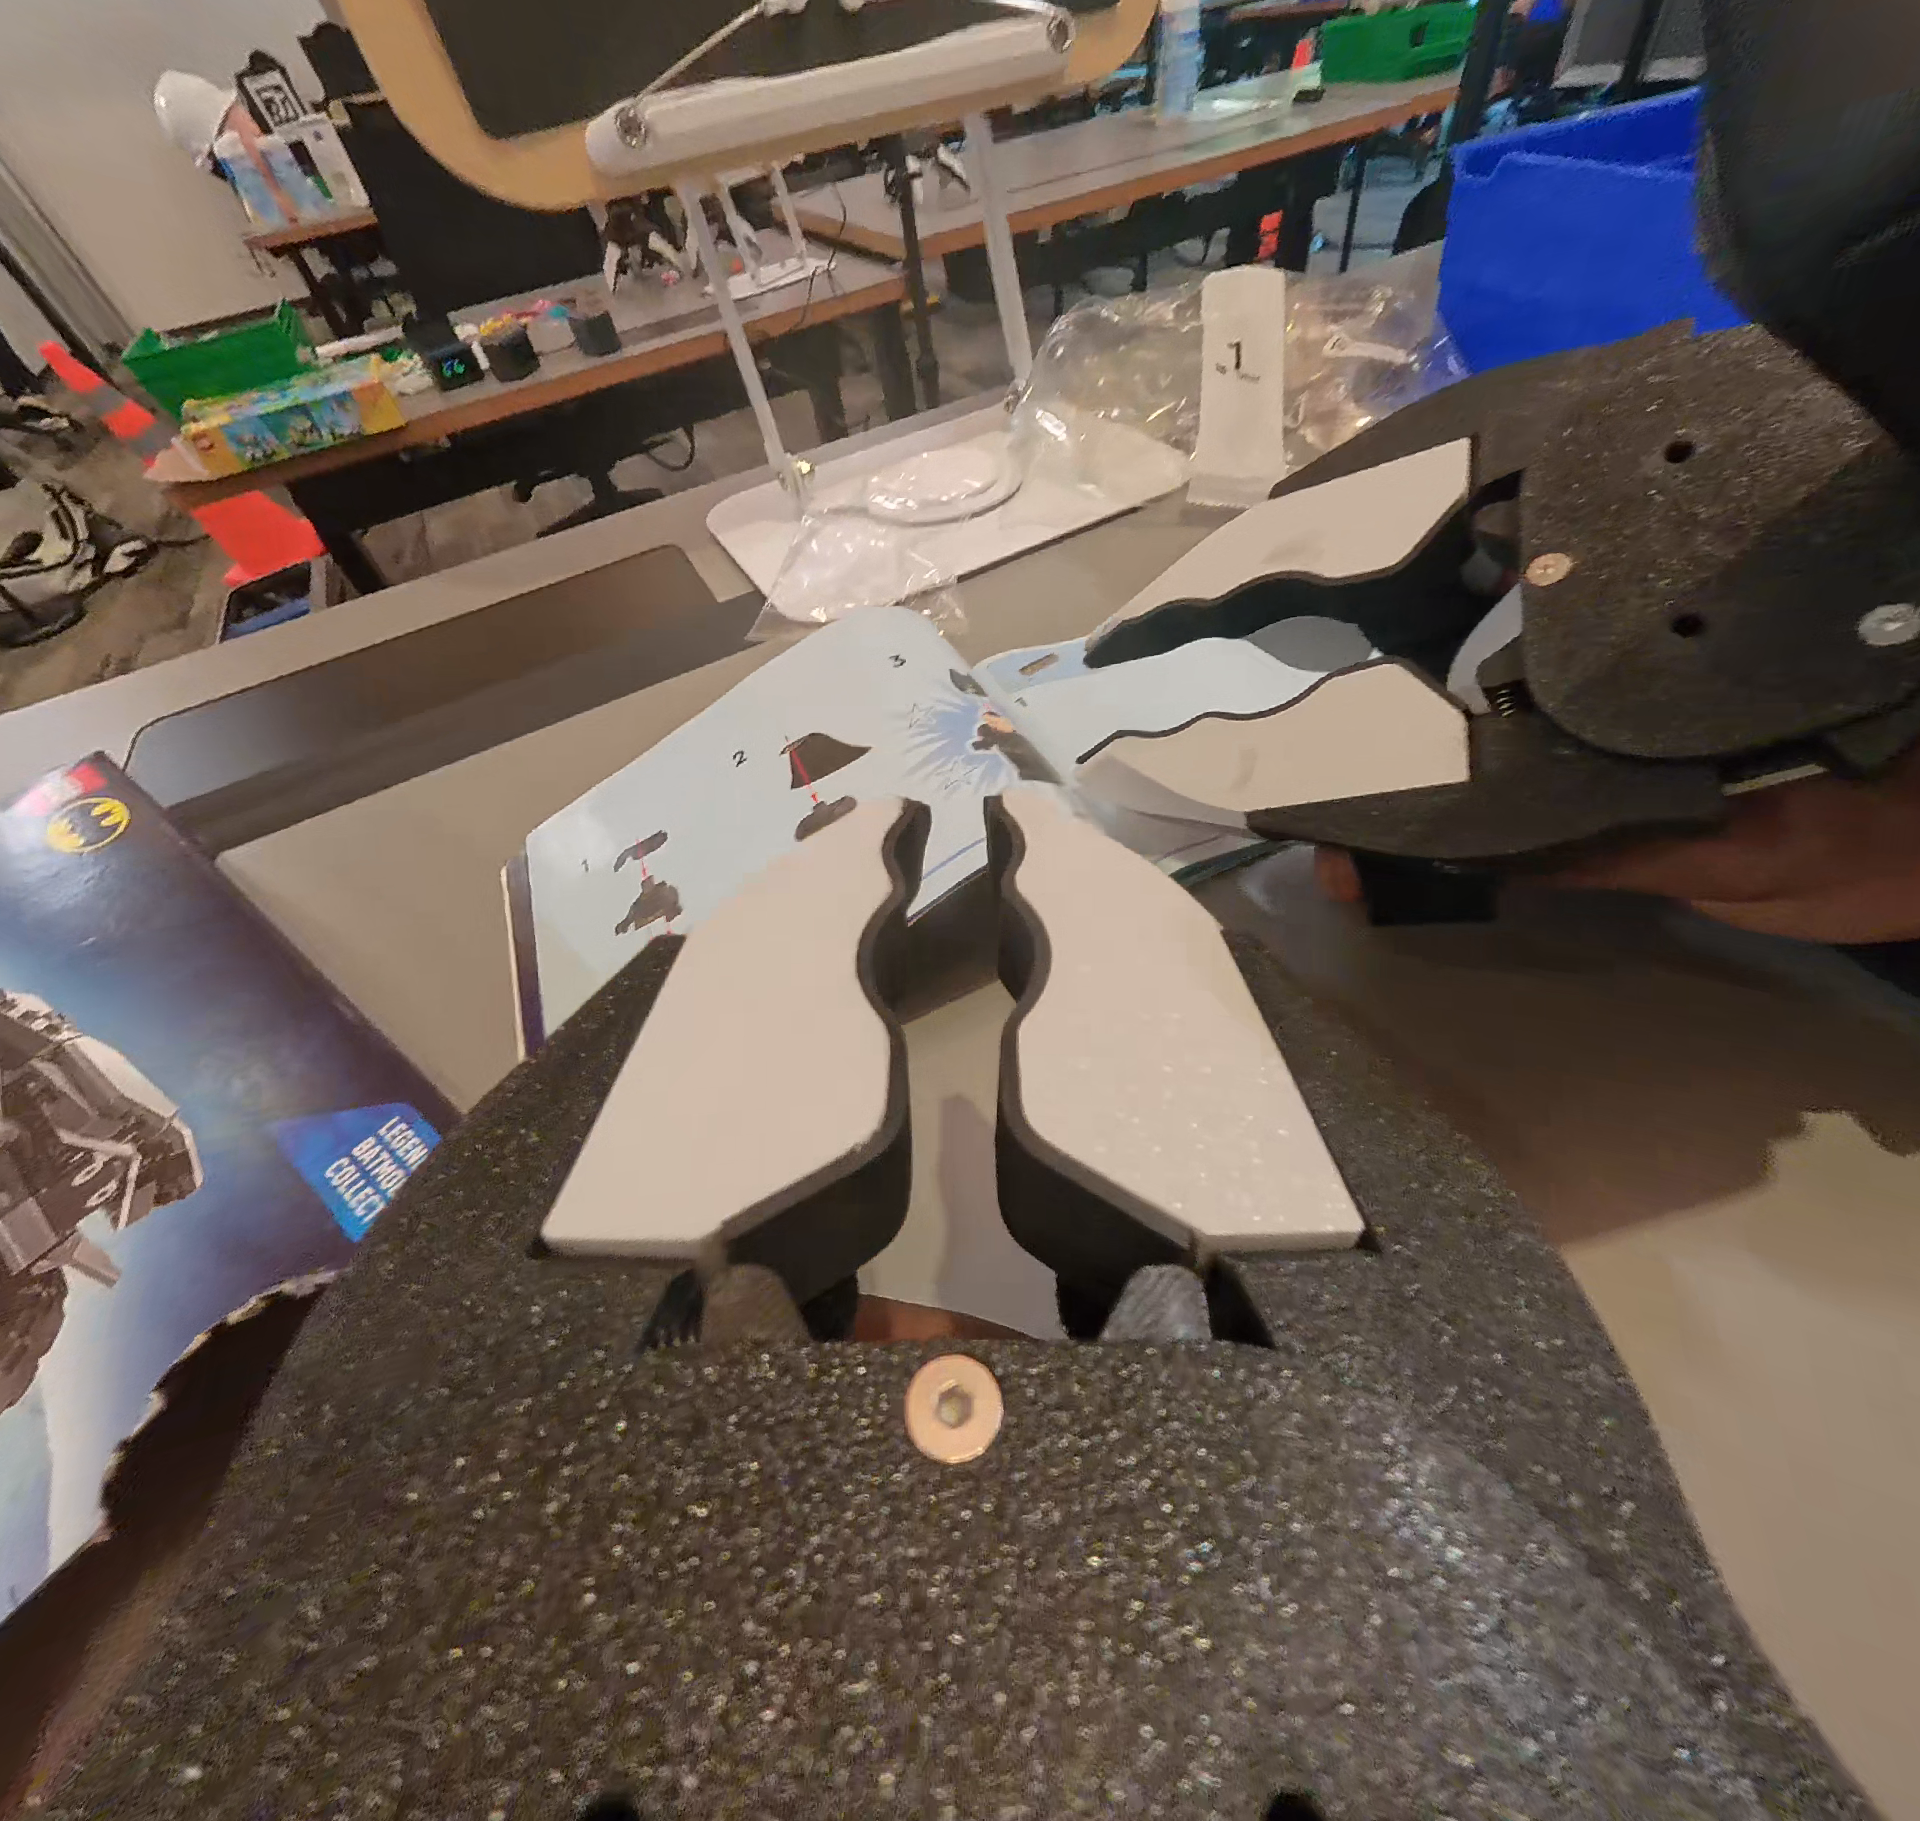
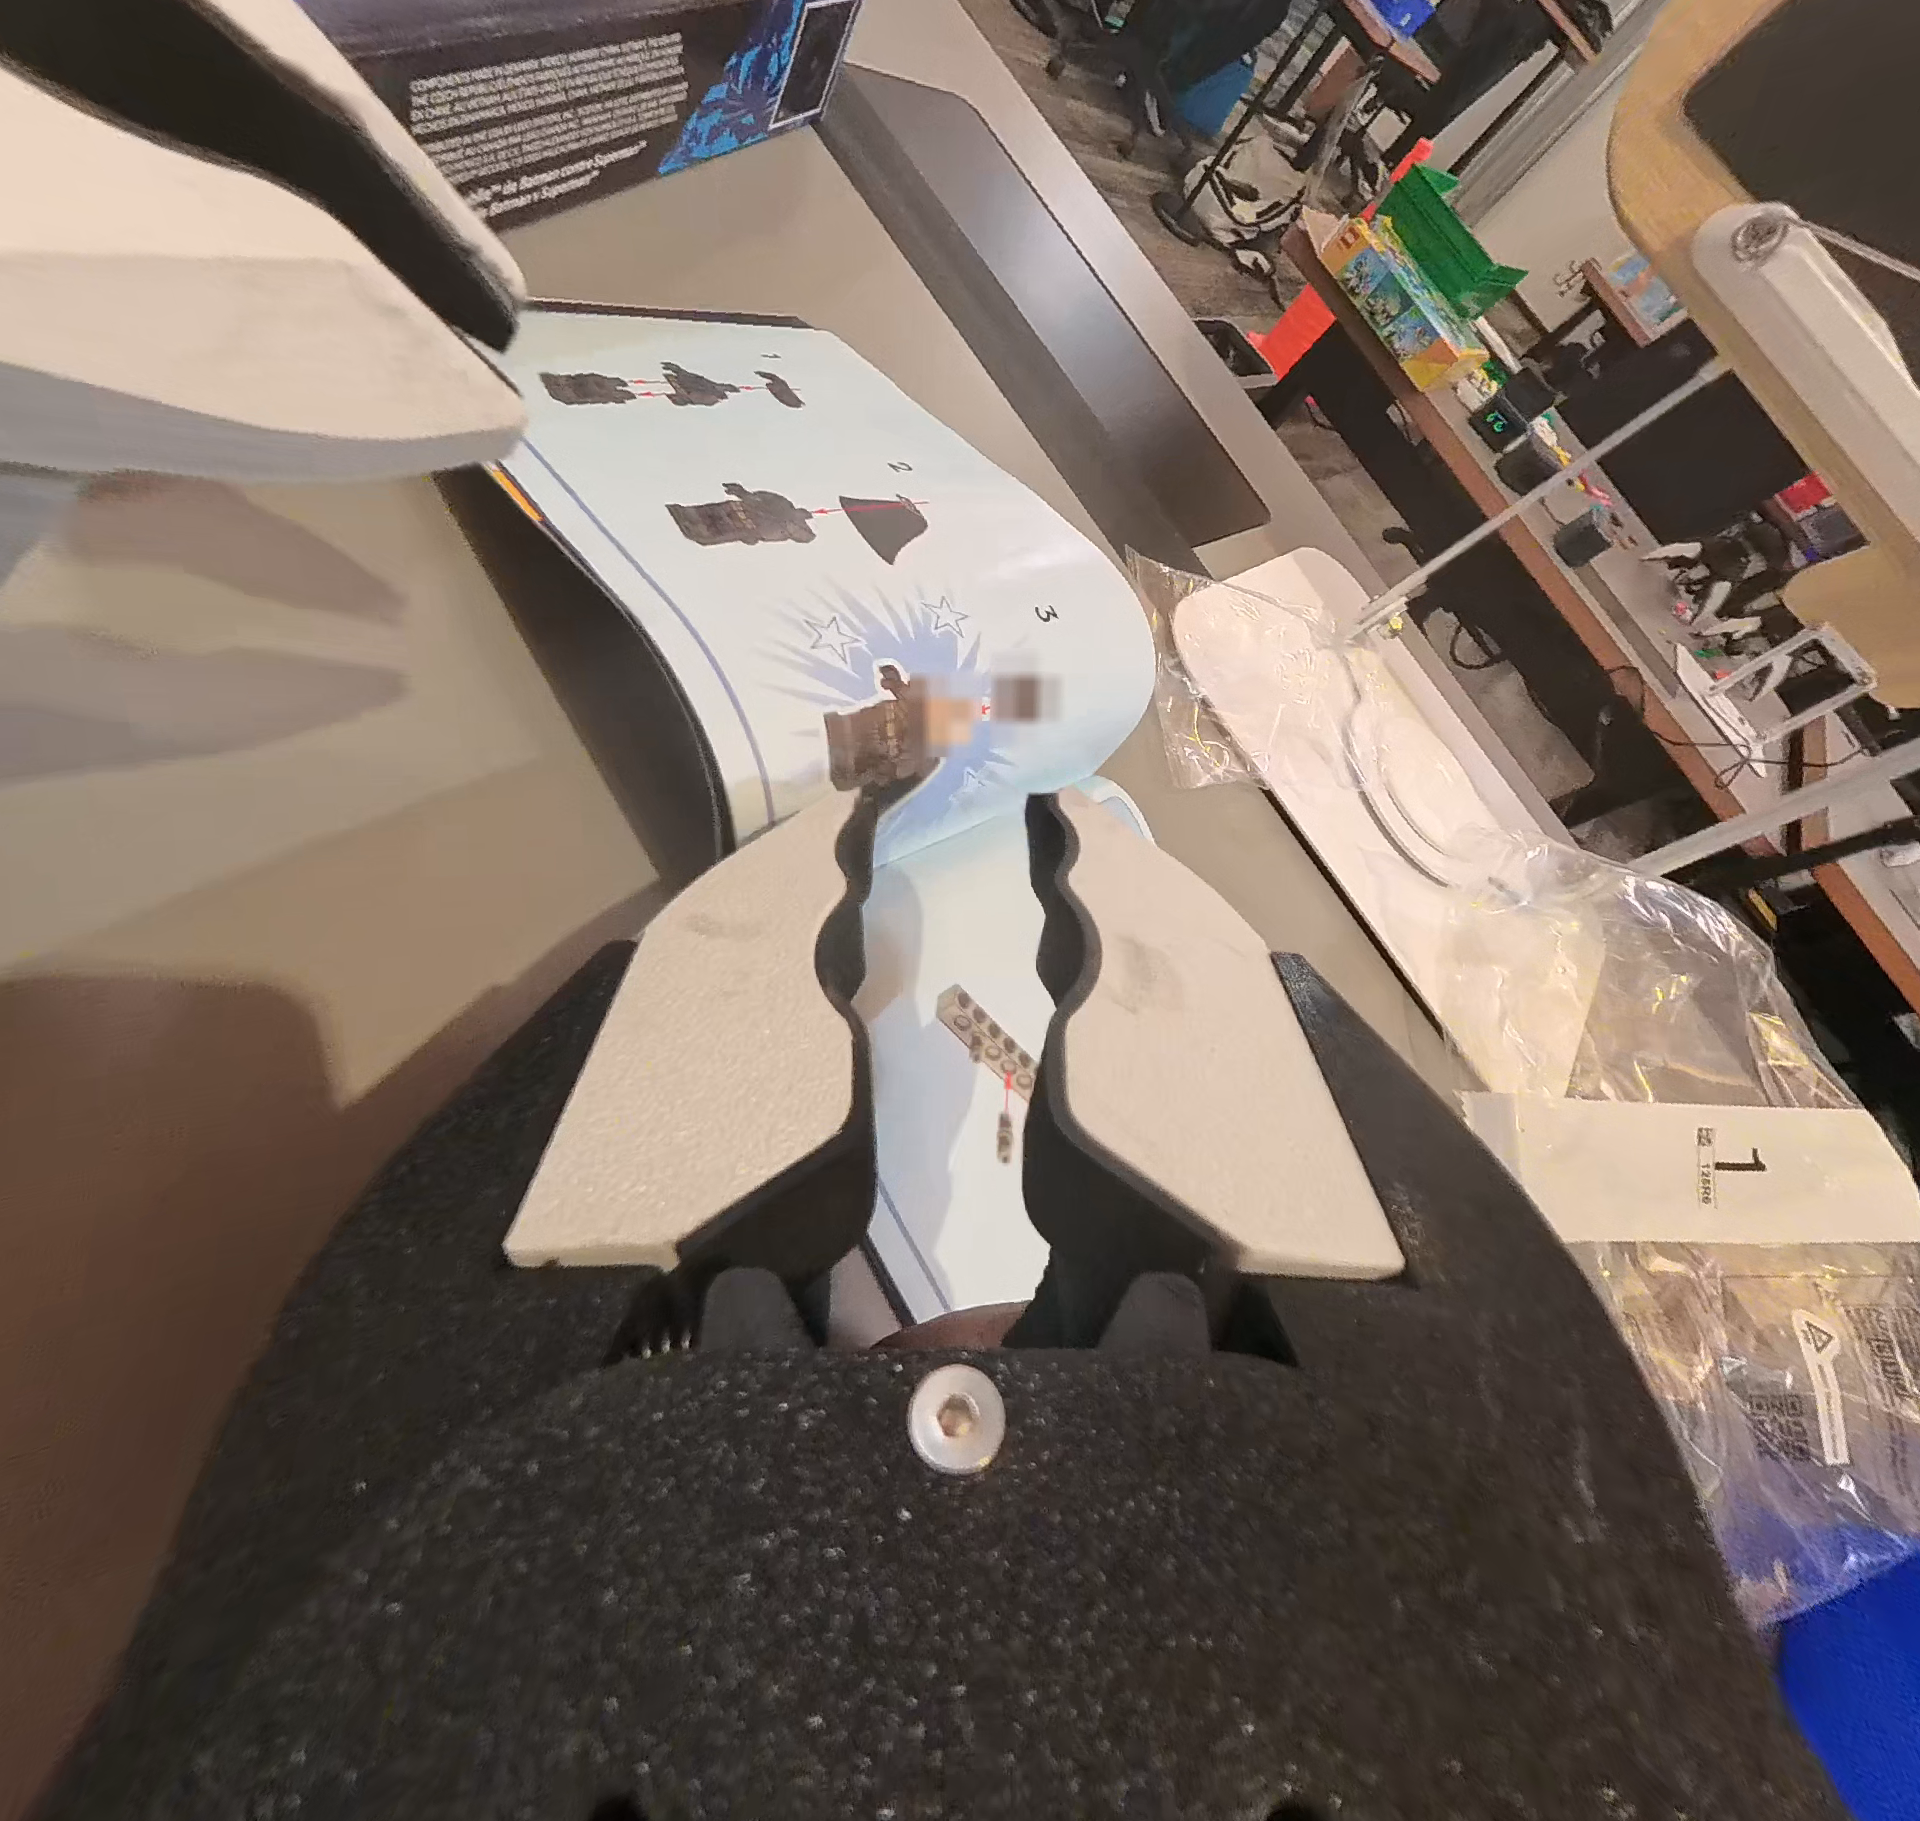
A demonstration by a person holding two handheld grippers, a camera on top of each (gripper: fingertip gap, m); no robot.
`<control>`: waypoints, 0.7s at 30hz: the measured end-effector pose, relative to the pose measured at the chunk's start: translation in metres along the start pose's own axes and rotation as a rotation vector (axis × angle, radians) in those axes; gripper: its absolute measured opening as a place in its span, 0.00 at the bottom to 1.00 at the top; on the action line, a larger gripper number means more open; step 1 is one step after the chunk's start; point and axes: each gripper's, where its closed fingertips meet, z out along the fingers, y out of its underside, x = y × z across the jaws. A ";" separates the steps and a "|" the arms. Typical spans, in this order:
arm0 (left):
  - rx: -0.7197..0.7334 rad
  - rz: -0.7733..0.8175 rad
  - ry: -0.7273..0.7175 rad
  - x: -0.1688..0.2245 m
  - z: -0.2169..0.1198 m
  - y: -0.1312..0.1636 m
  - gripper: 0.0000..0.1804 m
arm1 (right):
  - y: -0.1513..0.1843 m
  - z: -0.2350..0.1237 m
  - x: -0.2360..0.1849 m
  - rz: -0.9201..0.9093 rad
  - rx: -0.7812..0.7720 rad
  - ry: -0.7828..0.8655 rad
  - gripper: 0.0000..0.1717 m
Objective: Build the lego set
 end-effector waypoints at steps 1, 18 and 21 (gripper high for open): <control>0.013 -0.004 0.014 0.003 -0.001 -0.002 0.07 | 0.001 -0.001 0.002 0.002 -0.003 0.003 0.17; -0.101 -0.076 0.003 -0.004 0.000 0.015 0.07 | 0.032 -0.036 0.005 0.020 -0.011 -0.038 0.17; -0.103 -0.088 0.017 -0.004 0.000 0.015 0.07 | 0.034 -0.035 0.004 0.017 -0.023 -0.047 0.17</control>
